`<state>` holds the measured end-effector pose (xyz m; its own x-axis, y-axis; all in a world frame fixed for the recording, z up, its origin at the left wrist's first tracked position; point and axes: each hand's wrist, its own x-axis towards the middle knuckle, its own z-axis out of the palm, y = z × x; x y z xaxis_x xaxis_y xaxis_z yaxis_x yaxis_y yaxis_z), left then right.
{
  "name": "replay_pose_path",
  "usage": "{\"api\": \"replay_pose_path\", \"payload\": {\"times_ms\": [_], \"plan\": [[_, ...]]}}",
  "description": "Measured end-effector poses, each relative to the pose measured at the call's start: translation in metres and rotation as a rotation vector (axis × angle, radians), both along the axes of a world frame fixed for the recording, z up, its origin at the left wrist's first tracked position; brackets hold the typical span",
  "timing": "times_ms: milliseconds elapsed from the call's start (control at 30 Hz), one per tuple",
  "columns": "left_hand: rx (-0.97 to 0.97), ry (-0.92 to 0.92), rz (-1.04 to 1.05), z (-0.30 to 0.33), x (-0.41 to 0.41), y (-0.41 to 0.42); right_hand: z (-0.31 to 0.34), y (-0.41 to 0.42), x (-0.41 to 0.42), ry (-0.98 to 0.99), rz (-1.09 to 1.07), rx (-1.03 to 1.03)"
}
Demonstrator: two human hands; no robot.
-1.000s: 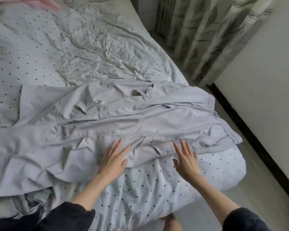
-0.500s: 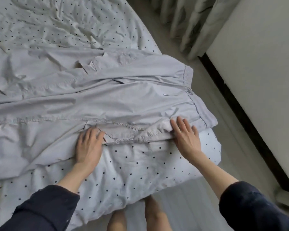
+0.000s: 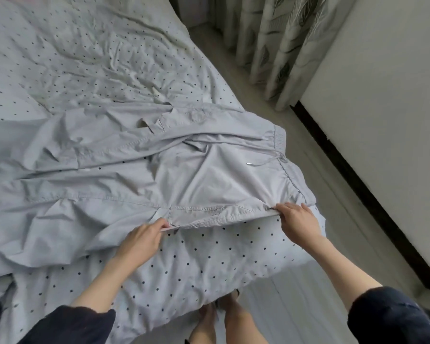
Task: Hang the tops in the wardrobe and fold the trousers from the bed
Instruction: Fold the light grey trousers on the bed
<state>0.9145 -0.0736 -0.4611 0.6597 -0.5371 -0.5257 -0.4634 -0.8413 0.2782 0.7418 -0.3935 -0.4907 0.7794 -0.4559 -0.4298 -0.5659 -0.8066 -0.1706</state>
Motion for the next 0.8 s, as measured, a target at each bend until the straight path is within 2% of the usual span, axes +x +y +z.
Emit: {"api": "replay_pose_path", "payload": {"times_ms": [100, 167, 333, 567, 800], "plan": [[-0.107, -0.046, -0.042, 0.028, 0.023, 0.001, 0.023, 0.005, 0.007, -0.039, -0.079, -0.043], [-0.232, -0.156, -0.051, 0.047, 0.042, -0.008, 0.038, 0.004, 0.020, -0.117, -0.143, -0.080], [-0.427, -0.400, 0.105, 0.083, 0.098, -0.051, 0.063, -0.015, 0.069, -0.364, -0.283, -0.116], [-0.363, -0.533, 0.201, 0.087, 0.203, -0.122, 0.048, -0.072, 0.167, -0.498, -0.332, -0.169], [-0.237, -0.397, 0.422, 0.011, 0.297, -0.184, -0.030, -0.127, 0.259, -0.409, -0.349, -0.092]]}}
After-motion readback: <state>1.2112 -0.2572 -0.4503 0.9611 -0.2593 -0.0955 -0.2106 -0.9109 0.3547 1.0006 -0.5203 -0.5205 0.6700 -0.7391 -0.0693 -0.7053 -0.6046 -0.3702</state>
